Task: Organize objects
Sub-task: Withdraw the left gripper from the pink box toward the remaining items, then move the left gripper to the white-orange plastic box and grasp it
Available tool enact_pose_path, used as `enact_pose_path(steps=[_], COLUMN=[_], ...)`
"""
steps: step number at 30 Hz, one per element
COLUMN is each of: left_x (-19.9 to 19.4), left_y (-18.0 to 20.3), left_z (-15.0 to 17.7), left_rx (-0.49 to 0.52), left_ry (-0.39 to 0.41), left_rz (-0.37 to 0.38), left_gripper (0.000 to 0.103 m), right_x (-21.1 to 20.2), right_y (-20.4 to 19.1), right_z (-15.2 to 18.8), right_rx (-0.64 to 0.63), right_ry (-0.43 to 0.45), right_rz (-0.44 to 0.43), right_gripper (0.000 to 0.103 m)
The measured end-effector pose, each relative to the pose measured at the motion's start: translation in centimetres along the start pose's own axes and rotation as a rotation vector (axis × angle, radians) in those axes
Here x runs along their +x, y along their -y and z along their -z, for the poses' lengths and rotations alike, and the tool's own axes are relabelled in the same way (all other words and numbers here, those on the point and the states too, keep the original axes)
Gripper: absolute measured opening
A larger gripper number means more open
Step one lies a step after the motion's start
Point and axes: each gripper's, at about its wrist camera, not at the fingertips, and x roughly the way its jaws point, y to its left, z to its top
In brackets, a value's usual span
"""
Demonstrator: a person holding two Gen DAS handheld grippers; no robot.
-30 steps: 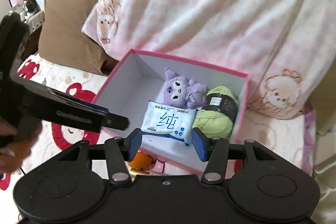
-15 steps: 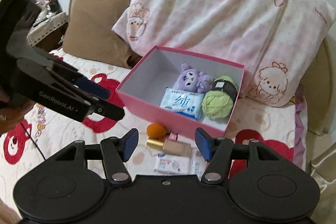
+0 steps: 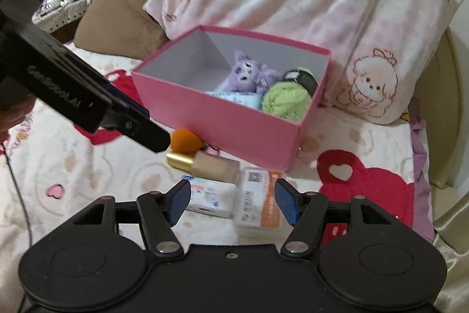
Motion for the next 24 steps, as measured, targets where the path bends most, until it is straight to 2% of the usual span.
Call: enact_pose_path(steps=[5,11,18,22,24], left_x=[3.1,6.8,11.0,12.3,12.8], left_y=[0.9,2.0,1.9,1.8,2.0], left_z=[0.2,-0.4,-0.5,-0.1,0.1], left_rx=[-0.016,-0.004,-0.058,-0.094,-0.086], left_ry=[0.004,0.032,0.005,-0.002,0.000], left_rz=[0.017,0.000,-0.006,0.012,-0.008], left_gripper=[0.053,0.053,0.053,0.053,0.053], right_x=[2.2,4.0,6.1,7.0,7.2], right_y=[0.5,2.1,2.8,2.9,2.6], right_z=[1.2,2.9,4.4,4.5,4.6], right_rx=[-0.037,0.090,0.094,0.135,0.114], right_ry=[-0.001,0.011,-0.016,-0.033,-0.028], right_rz=[0.007,0.000,0.029,-0.012,0.005], right_gripper=[0.068,0.068,0.069,0.070,0.069])
